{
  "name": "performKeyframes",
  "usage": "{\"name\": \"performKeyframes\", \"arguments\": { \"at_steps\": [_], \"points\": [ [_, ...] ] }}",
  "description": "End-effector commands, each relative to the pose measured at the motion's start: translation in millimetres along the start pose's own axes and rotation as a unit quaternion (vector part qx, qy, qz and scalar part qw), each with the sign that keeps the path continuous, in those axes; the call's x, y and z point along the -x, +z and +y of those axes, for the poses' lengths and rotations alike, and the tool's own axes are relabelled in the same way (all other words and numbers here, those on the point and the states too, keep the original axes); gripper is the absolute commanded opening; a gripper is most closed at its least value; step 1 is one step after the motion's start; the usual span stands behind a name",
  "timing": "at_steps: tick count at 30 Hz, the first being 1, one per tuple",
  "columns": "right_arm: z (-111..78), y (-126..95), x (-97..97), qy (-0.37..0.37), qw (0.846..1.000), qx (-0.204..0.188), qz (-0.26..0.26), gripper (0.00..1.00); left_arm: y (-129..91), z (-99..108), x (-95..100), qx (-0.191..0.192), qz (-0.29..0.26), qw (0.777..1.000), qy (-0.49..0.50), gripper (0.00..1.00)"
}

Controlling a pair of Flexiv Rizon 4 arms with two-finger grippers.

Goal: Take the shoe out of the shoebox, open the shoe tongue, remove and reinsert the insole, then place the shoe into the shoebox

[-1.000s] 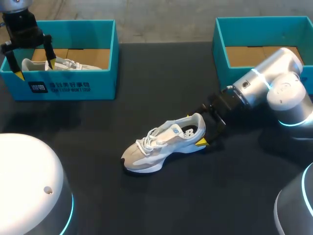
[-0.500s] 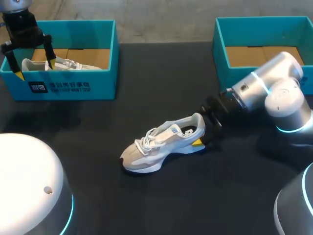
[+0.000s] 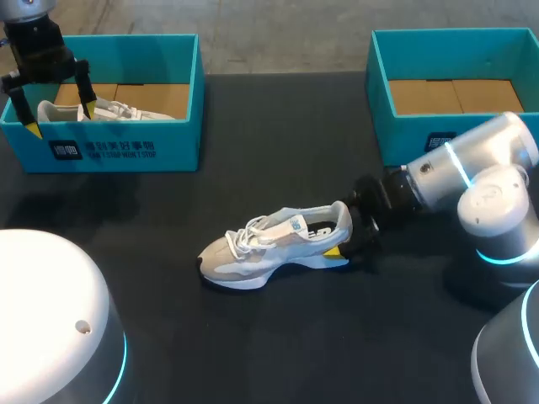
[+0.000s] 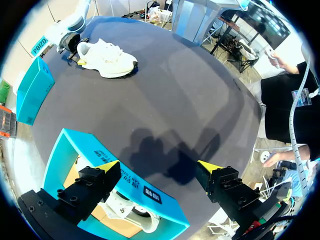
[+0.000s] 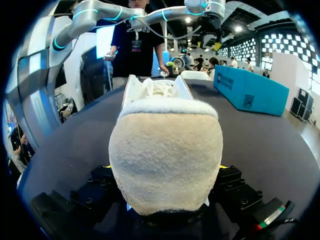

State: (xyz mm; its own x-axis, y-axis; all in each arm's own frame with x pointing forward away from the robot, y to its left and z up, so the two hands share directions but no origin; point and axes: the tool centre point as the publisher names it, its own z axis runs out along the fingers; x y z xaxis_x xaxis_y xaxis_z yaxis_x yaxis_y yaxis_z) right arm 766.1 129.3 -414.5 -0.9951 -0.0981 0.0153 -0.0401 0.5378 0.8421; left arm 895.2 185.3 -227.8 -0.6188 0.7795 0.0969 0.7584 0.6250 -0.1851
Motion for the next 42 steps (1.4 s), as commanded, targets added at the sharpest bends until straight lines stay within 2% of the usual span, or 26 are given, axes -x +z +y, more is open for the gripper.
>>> {"name": "performKeyframes", "arguments": {
  "at_steps": [1, 12, 25, 34, 42],
  "points": [
    [6.0, -0.7, -14.2, 0.009, 0.996, -0.015, -0.092, 0.00, 0.4, -0.4, -0.9, 0.001, -0.001, 1.000, 0.000, 1.00],
    [10.8, -15.1, -22.0, 0.018, 0.991, -0.044, -0.125, 0.00, 0.4, -0.4, -0.9, 0.001, -0.001, 1.000, 0.000, 1.00],
    [-1.9, -18.6, -11.6, 0.018, 0.994, -0.034, -0.100, 0.00, 0.4, -0.4, -0.9, 0.001, -0.001, 1.000, 0.000, 1.00],
    [-11.0, -9.6, -11.9, 0.023, 0.995, -0.024, -0.096, 0.00, 0.4, -0.4, -0.9, 0.001, -0.001, 1.000, 0.000, 1.00],
    [-11.5, -7.3, -12.0, 0.021, 0.995, -0.019, -0.096, 0.00, 0.4, -0.4, -0.9, 0.001, -0.001, 1.000, 0.000, 1.00]
  ]
}}
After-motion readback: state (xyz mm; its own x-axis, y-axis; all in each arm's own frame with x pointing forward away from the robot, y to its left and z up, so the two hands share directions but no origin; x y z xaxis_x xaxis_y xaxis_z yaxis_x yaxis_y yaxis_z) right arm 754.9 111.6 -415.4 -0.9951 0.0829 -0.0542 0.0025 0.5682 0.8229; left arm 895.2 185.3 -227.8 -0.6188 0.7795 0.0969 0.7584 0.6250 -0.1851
